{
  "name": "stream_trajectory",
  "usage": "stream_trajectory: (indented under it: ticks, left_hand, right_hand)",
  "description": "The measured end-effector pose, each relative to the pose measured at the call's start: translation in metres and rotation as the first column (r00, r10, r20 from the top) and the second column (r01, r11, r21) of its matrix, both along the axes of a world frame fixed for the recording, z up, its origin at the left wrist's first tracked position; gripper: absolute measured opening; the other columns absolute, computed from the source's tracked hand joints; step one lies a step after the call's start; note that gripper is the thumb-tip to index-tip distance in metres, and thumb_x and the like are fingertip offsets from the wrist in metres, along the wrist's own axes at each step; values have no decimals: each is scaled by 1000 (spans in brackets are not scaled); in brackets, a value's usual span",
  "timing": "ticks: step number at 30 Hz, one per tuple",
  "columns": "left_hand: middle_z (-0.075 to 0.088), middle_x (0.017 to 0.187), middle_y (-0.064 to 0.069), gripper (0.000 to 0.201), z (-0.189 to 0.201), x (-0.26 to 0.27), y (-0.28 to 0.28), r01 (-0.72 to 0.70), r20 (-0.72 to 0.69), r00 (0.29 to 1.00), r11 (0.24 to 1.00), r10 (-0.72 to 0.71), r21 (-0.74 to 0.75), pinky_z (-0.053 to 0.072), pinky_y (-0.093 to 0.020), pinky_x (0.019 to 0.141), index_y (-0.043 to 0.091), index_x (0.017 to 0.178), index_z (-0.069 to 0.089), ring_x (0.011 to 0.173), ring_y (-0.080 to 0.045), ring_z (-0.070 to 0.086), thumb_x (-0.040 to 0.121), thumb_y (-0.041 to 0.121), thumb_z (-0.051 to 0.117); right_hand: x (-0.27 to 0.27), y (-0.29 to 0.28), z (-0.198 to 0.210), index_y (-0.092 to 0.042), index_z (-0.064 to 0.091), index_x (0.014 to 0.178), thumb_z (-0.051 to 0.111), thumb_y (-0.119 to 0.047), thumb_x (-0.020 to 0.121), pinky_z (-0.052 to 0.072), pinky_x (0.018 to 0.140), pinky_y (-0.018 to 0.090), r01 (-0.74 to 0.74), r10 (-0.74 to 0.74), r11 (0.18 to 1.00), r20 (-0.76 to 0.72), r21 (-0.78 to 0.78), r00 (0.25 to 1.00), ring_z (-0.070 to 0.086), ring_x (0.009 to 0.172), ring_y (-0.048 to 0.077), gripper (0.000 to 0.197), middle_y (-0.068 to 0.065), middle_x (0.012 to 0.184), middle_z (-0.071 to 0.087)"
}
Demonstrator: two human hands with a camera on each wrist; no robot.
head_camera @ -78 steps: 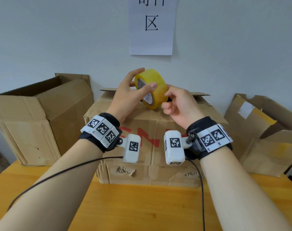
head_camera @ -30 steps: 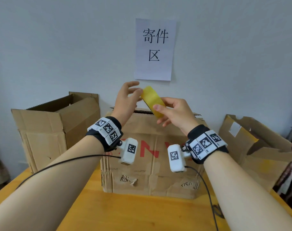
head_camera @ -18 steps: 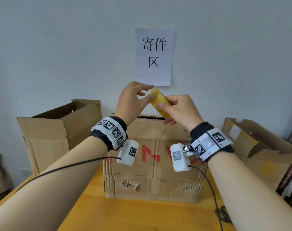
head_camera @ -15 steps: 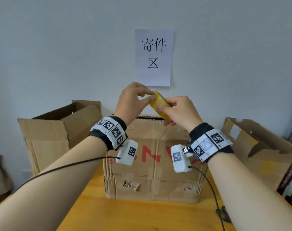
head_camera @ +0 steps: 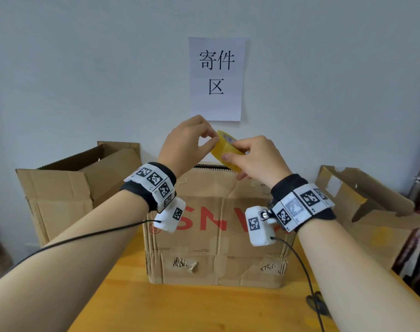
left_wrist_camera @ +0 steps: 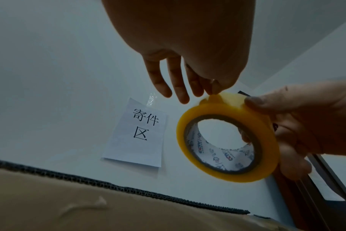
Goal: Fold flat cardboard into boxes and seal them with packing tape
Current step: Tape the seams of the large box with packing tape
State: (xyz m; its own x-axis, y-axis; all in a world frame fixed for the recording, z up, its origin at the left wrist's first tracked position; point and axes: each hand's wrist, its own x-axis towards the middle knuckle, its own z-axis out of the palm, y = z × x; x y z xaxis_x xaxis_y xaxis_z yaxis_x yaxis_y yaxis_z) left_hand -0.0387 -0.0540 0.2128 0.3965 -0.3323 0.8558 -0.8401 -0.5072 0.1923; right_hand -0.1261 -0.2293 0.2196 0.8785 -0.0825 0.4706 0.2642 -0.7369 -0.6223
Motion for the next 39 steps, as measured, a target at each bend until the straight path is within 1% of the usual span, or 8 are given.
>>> stream_trajectory:
  ticks: [4,11,18,24,28,33,36,39]
  left_hand:
    - [59,99,7,24,-6,1,-2,-2,46,999,999,0,38,53,-37,67,17,91,65,86,-9,60,94,37,50]
    - [64,94,3,8,-5,6,0,124,-84,989,992,-124,4,50,-18,75,15,89,69,85,-5,61,95,20,67]
    - [53,102,2,15,-1,4,-7,-1,-63,998,979,14,203,48,-35,81,7,101,62,90,-18,55,103,19,52]
    - [50,102,1,12,-1,1,-11,23,-108,994,966,5,259,41,-27,81,10,97,57,88,-16,49,104,16,49]
    - [53,103,-3,12,-4,1,-11,51,-106,994,966,-25,252,40,-26,81,6,97,58,89,-18,52,103,14,51]
    - [58,103,0,11,-8,-1,-10,108,-178,981,983,-82,146,40,-18,81,10,102,59,93,-14,54,104,18,51]
    - [61,101,10,11,-12,-5,-8,144,-255,959,988,-128,48,44,-9,75,16,103,60,93,-2,58,101,26,58]
    - [63,100,13,10,-13,-6,-10,137,-332,931,988,-154,-73,53,-19,76,22,99,61,96,1,62,96,30,66]
  right_hand:
    - [-2,-1,-1,-29,77,94,71,-39,87,59,76,47,-13,13,1000,-24,-12,1000,71,53,18,14,-3,87,74]
    - [-3,-4,-4,-31,76,100,71,-40,88,59,76,43,-17,16,999,-31,-27,999,71,52,17,17,-6,86,73]
    - [1,-5,-8,-31,74,95,67,-45,89,59,77,41,46,-46,997,-3,-57,999,69,48,12,17,-5,80,75]
    - [2,-11,-10,-35,73,91,69,-46,86,59,73,38,62,-62,998,-4,-29,998,68,49,13,12,-5,74,74]
    - [3,-14,-10,-34,73,89,71,-44,86,60,62,35,49,-48,999,-25,22,999,68,49,16,10,-6,73,73]
    - [2,-13,-9,-27,77,90,69,-44,88,53,55,29,35,-33,998,-41,50,999,64,44,17,19,-4,70,71]
    - [0,-13,-8,-24,76,82,68,-46,89,47,54,29,20,-18,999,-35,46,999,63,41,20,25,2,66,69]
    - [-2,-13,-8,-23,77,84,68,-49,89,52,63,36,-2,3,999,-31,38,1000,64,42,23,28,8,74,72]
